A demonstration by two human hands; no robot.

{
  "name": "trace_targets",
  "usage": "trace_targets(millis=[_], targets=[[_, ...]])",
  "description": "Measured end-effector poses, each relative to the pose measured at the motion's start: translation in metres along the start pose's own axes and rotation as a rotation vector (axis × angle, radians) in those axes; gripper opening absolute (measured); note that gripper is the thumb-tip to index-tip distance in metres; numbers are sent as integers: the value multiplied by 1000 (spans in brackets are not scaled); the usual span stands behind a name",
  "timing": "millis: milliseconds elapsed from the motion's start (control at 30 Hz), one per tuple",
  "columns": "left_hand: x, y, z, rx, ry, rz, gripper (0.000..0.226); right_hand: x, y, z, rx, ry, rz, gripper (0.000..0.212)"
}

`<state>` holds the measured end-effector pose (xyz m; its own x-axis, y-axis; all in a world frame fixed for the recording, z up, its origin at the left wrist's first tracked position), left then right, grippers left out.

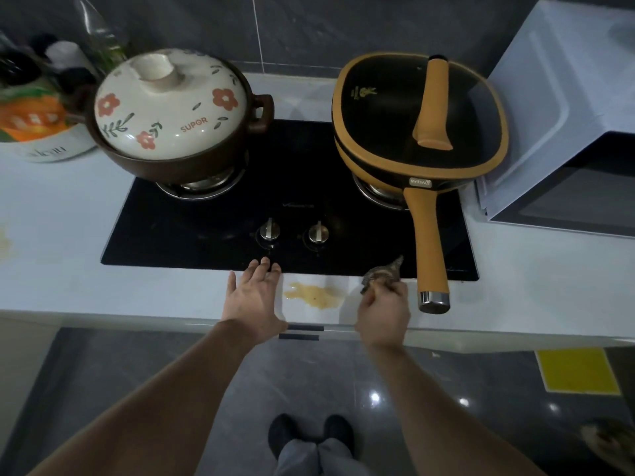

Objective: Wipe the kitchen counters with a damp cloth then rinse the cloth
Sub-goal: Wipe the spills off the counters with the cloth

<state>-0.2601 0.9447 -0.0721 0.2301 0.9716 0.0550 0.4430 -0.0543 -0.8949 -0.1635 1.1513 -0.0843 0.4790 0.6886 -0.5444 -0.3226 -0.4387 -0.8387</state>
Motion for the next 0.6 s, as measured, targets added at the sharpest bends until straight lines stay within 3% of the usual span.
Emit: trace_targets(millis=[133, 200, 333, 400, 500, 600], targets=[[3, -3, 0, 0, -18, 26, 113, -49, 31, -7, -67, -208, 123, 20], [4, -4, 0, -8, -25, 38, 113, -49, 28, -4, -126, -190, 186, 21], [2, -4, 0, -7, -25, 54, 116, 2, -19, -3, 59, -11, 165, 22], [2, -3, 1, -6, -19, 64, 116, 10, -19, 0, 60, 35, 81, 21], [2, -2, 2, -7, -20, 72, 117, -14, 7, -2, 73, 15, 192, 16], [1, -3, 3, 20, -11, 67, 117, -53, 33, -7, -56, -143, 181, 22]])
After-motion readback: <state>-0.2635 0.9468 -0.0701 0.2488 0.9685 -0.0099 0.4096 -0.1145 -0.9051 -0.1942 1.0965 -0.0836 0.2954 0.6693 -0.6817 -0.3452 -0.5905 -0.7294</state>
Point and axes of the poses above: each hand's wrist, its own z-axis towards the middle knuckle, its own y-axis out of the palm, x = y × z, the point moved 6 cm from there along z, towards the middle knuckle, and after that the axes turned 9 degrees about -y, right-handed, at the moved point
